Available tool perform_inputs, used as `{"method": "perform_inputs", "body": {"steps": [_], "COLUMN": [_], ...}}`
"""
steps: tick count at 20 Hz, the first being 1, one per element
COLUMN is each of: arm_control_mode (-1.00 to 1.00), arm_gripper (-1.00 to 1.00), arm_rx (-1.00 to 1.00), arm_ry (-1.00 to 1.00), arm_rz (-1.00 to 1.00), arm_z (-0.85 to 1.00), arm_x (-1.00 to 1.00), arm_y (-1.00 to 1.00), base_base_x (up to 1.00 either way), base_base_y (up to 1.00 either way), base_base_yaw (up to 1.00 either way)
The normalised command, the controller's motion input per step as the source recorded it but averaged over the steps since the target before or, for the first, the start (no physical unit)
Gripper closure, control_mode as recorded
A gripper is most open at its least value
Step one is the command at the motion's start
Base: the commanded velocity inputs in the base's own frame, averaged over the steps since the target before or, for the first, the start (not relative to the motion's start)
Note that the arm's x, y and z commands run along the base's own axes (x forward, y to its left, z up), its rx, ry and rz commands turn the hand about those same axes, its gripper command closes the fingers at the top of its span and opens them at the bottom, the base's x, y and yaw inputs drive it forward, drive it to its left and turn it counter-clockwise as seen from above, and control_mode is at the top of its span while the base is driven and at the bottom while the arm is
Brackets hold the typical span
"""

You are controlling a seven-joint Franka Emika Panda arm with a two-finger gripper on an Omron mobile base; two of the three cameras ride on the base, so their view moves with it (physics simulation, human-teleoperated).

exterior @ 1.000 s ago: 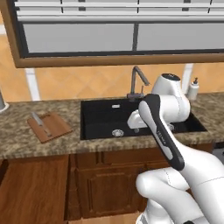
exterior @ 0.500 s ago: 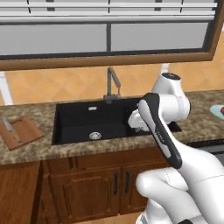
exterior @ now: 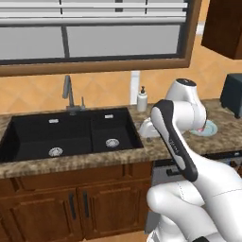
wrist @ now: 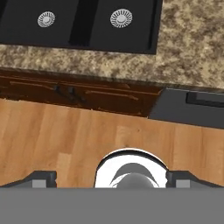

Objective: Pick up the knife from the drawer and place it on the cutting board. Then place the meat from the plate to the cutting board.

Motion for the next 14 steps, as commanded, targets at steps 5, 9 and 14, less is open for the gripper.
{"method": "perform_inputs", "body": {"steps": [5, 9, 14], "arm_control_mode": [1.00, 1.00, 1.00], "arm_gripper": [-1.00, -1.00, -1.00], "arm_rx": [0.00, 0.00, 0.00], "arm_ry": [0.00, 0.00, 0.00], "arm_rz": [0.00, 0.00, 0.00], "arm_z": [0.00, 0.00, 0.00], "arm_x": [0.00, 0.00, 0.00], "arm_y": [0.00, 0.00, 0.00], "base_base_x": [0.32, 0.33, 0.44], "base_base_y": [-0.80, -0.58, -0.58], "base_base_yaw": [0.00, 0.02, 0.00]}}
